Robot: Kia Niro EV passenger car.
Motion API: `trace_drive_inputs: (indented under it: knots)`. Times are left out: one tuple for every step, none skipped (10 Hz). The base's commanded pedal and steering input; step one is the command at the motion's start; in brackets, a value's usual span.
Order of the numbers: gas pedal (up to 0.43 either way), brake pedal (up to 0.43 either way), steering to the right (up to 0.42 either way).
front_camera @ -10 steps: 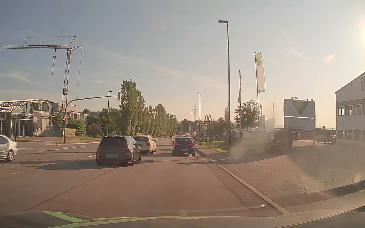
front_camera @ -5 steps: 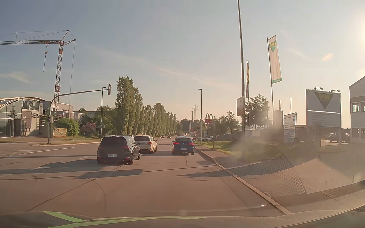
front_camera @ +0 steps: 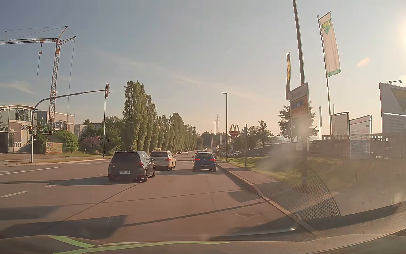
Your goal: Follow the waypoints while adhering to traffic rules and regulations
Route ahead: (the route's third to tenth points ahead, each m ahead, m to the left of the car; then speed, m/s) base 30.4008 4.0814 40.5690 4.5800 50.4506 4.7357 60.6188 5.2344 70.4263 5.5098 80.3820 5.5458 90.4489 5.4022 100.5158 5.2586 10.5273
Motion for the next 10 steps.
trace_drive_inputs:
  knots:
    - [0.169,0.000,-0.004]
    - [0.150,0.000,-0.004]
    - [0.138,0.000,-0.002]
    - [0.130,0.000,-0.002]
    - [0.118,0.000,-0.001]
    - [0.110,0.000,0.000]
    - [0.098,0.000,0.001]
    - [0.087,0.000,0.001]
    - [0.087,0.000,0.001]
    - [0.087,0.000,0.001]
